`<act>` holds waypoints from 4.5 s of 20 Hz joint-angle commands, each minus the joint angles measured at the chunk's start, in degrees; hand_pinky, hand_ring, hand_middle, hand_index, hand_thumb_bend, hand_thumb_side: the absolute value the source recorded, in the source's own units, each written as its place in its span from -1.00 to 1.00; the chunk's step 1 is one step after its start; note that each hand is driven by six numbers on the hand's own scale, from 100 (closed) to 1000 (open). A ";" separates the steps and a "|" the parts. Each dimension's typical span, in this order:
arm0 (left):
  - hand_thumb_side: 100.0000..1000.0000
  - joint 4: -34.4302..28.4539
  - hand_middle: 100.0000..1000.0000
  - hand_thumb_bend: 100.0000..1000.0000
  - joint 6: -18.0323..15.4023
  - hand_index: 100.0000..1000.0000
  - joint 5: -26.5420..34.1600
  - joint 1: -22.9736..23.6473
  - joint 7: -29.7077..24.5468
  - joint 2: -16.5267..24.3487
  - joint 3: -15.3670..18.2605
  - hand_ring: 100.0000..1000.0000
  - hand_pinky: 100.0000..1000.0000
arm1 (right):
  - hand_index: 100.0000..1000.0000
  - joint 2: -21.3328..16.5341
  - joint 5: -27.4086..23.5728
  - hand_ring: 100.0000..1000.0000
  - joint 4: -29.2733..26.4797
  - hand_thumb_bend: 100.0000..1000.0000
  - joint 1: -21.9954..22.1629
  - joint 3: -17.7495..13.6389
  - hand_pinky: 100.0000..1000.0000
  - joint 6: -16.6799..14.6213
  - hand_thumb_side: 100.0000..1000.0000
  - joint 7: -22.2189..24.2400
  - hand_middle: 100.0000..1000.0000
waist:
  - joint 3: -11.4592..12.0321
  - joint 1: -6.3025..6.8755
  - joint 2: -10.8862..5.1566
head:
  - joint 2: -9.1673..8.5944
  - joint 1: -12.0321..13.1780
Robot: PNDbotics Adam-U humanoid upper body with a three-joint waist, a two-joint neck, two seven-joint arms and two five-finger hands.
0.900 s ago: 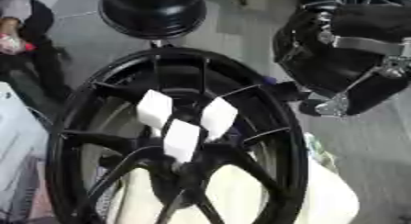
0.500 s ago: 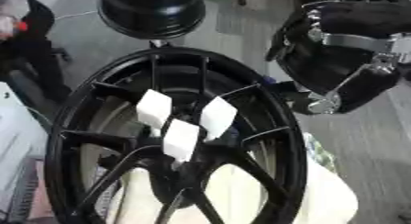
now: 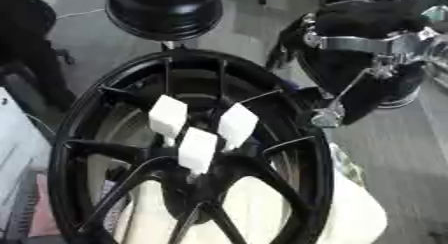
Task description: Pull the pin out of the wheel hub.
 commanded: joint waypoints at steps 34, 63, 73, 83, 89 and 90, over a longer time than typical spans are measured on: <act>0.42 -0.95 0.14 -1.00 0.44 0.54 -3.90 -0.35 0.11 0.08 -0.79 0.21 0.50 | 0.57 6.87 3.60 0.53 -0.35 -0.23 -4.36 1.72 0.68 -0.01 -1.00 5.22 0.41 | 2.46 -1.06 4.69 | 0.73 -0.65; 0.42 -0.95 0.14 -1.00 0.81 0.54 -4.34 -0.52 0.39 -0.53 -1.05 0.22 0.50 | 0.37 6.76 2.82 0.45 -0.35 -0.67 -1.84 0.75 0.67 0.94 -1.00 2.87 0.17 | 2.01 -0.90 5.26 | -0.14 -0.87; 0.42 -0.95 0.14 -1.00 0.97 0.54 -4.35 -0.40 0.64 -0.69 -0.95 0.22 0.50 | -0.02 7.01 3.89 0.24 -0.35 -0.86 -1.65 0.04 0.63 2.76 -1.00 -2.52 -0.22 | 2.08 -1.00 5.19 | 0.01 -0.59; 0.41 -0.95 0.14 -1.00 0.97 0.54 -4.02 -0.33 0.68 -0.53 -0.89 0.23 0.51 | -0.18 5.82 3.67 0.17 -0.35 -0.86 -1.41 -1.19 0.63 2.80 -1.00 -4.67 -0.35 | 1.82 -0.83 4.54 | -0.03 -0.55; 0.41 -0.95 0.15 -1.00 1.01 0.54 -3.69 -0.29 0.68 -0.47 -0.79 0.23 0.51 | -0.19 3.85 1.35 0.16 -0.35 -0.89 -0.13 -4.64 0.62 5.16 -1.00 -5.07 -0.36 | 1.41 -0.62 4.02 | -0.44 -0.50; 0.41 -0.95 0.15 -1.00 0.99 0.54 -3.63 -0.28 0.69 -0.45 -0.75 0.23 0.51 | -0.20 3.46 0.61 0.15 -0.35 -0.90 0.22 -5.48 0.62 6.09 -1.00 -5.42 -0.36 | 1.37 -0.57 3.93 | -0.58 -0.51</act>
